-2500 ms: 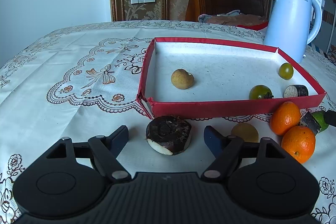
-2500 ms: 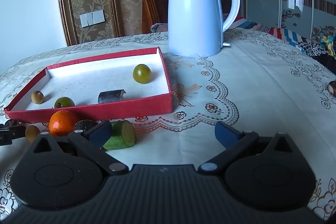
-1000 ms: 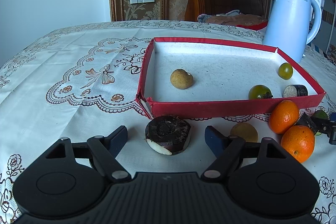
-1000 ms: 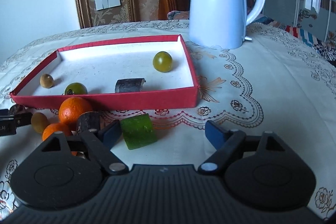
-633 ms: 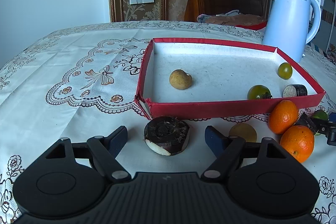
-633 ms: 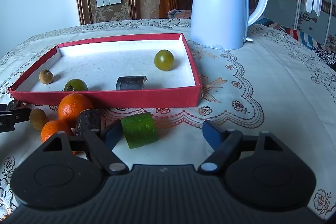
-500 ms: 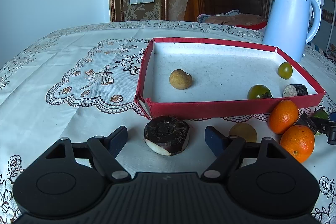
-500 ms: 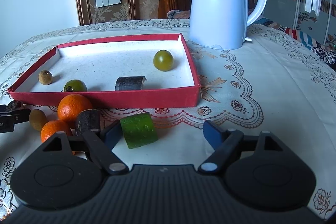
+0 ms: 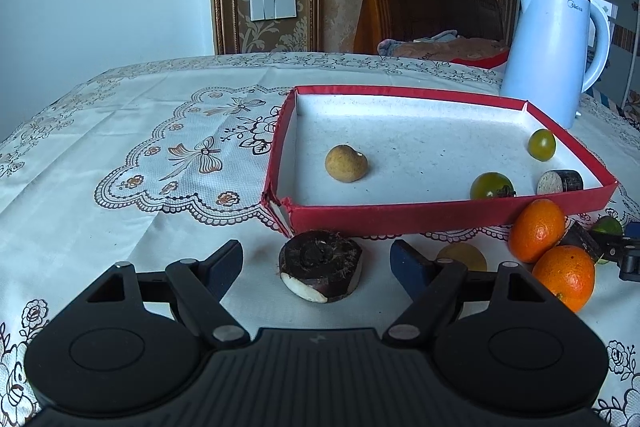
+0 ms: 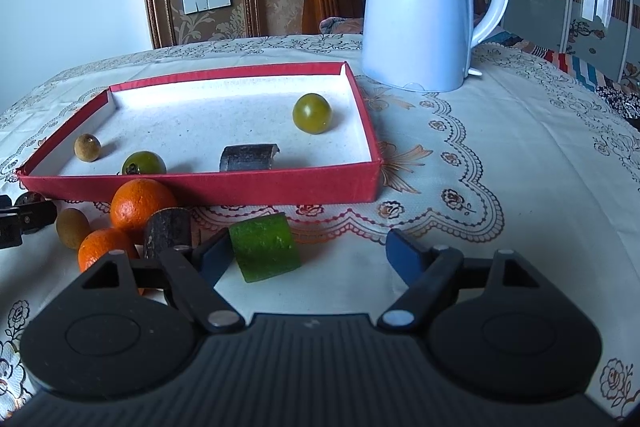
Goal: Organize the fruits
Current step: 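Align the left gripper over the dark round slice while the right gripper aligns over the green cucumber piece, then grasp the dark round slice with the left gripper while the right gripper grasps the cucumber piece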
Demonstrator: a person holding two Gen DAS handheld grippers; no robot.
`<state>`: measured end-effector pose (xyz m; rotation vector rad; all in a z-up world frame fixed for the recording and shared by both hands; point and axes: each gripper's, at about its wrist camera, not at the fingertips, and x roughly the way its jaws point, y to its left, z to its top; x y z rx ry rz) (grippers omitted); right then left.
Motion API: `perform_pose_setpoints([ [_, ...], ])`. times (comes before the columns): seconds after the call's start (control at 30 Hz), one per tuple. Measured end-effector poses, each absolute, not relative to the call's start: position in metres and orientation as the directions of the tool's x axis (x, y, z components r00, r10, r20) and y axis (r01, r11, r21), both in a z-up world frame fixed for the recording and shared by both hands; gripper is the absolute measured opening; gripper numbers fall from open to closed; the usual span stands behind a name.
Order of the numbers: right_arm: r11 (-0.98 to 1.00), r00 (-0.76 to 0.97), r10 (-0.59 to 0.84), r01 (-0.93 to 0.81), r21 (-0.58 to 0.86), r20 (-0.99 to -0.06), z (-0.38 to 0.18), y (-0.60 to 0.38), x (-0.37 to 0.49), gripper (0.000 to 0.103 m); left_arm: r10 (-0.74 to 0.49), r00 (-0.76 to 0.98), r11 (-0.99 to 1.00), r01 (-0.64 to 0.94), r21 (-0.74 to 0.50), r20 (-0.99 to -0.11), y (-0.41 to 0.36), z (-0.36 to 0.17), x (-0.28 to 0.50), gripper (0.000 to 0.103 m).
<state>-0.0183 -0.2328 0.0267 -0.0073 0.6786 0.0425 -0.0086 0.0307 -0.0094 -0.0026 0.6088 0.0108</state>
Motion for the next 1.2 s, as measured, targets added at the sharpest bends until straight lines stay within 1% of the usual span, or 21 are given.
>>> perform_pose_setpoints([
  [0.1,0.999,0.777,0.036,-0.042,0.006,-0.629,0.0265,-0.2324,-0.0181,0.081,0.006,0.818,1.000,-0.009,-0.003,-0.576,0.0317,-0.0099,-0.0079,0.081],
  [0.17,0.999,0.775,0.038,-0.044,0.006,-0.630,0.0262,-0.2322,-0.0178,0.078,0.005,0.820,1.000,-0.010,-0.005,-0.572,0.0320,-0.0095,-0.0086,0.081],
  [0.23,0.999,0.774,0.040,-0.046,0.006,-0.632,0.0258,-0.2319,-0.0175,0.076,0.006,0.823,1.000,-0.010,-0.003,-0.568,0.0317,-0.0090,-0.0095,0.074],
  [0.27,0.999,0.774,0.040,-0.047,0.005,-0.632,0.0257,-0.2314,-0.0175,0.074,0.003,0.822,1.000,-0.007,-0.004,-0.569,0.0314,-0.0093,-0.0095,0.073],
  [0.3,0.999,0.774,0.041,-0.049,0.005,-0.631,0.0257,-0.2313,-0.0177,0.073,-0.001,0.821,1.000,-0.004,-0.006,-0.571,0.0311,-0.0095,-0.0093,0.070],
  [0.33,0.999,0.774,0.041,-0.050,0.003,-0.631,0.0257,-0.2310,-0.0177,0.072,-0.006,0.819,1.000,0.001,-0.009,-0.574,0.0311,-0.0097,-0.0090,0.065],
  [0.47,0.998,0.774,0.043,-0.055,0.001,-0.631,0.0254,-0.2297,-0.0177,0.068,-0.016,0.808,1.000,0.010,-0.015,-0.589,0.0305,-0.0110,-0.0078,0.057],
  [0.5,0.999,0.775,0.042,-0.054,-0.001,-0.631,0.0254,-0.2296,-0.0178,0.067,-0.018,0.808,1.000,0.011,-0.016,-0.589,0.0305,-0.0110,-0.0080,0.053],
  [0.53,0.998,0.775,0.042,-0.055,-0.001,-0.631,0.0255,-0.2294,-0.0179,0.066,-0.018,0.808,1.000,0.011,-0.016,-0.588,0.0307,-0.0110,-0.0084,0.053],
  [0.6,0.998,0.776,0.044,-0.059,-0.002,-0.629,0.0255,-0.2288,-0.0184,0.061,-0.015,0.810,1.000,0.007,-0.016,-0.586,0.0311,-0.0111,-0.0088,0.044],
  [0.67,0.998,0.779,0.053,-0.067,0.001,-0.625,0.0261,-0.2288,-0.0188,0.053,-0.025,0.811,1.000,0.011,-0.027,-0.585,0.0324,-0.0111,-0.0093,0.044],
  [0.83,0.998,0.781,0.055,-0.069,0.001,-0.622,0.0262,-0.2290,-0.0193,0.043,-0.038,0.809,0.999,0.020,-0.037,-0.587,0.0339,-0.0106,-0.0125,0.044],
  [0.87,0.998,0.781,0.056,-0.070,0.002,-0.621,0.0263,-0.2290,-0.0194,0.038,-0.040,0.808,0.999,0.021,-0.040,-0.587,0.0345,-0.0105,-0.0131,0.044],
  [0.9,0.997,0.782,0.057,-0.072,0.001,-0.621,0.0264,-0.2286,-0.0196,0.036,-0.042,0.808,0.999,0.020,-0.043,-0.588,0.0351,-0.0105,-0.0137,0.044],
  [0.97,0.996,0.782,0.064,-0.085,-0.004,-0.619,0.0265,-0.2270,-0.0201,0.028,-0.045,0.807,0.999,0.019,-0.050,-0.589,0.0363,-0.0106,-0.0147,0.044],
  [1.2,0.996,0.784,0.081,-0.091,0.014,-0.615,0.0271,-0.2292,-0.0210,0.028,-0.062,0.810,0.997,0.027,-0.069,-0.583,0.0381,-0.0098,-0.0169,0.044],
])
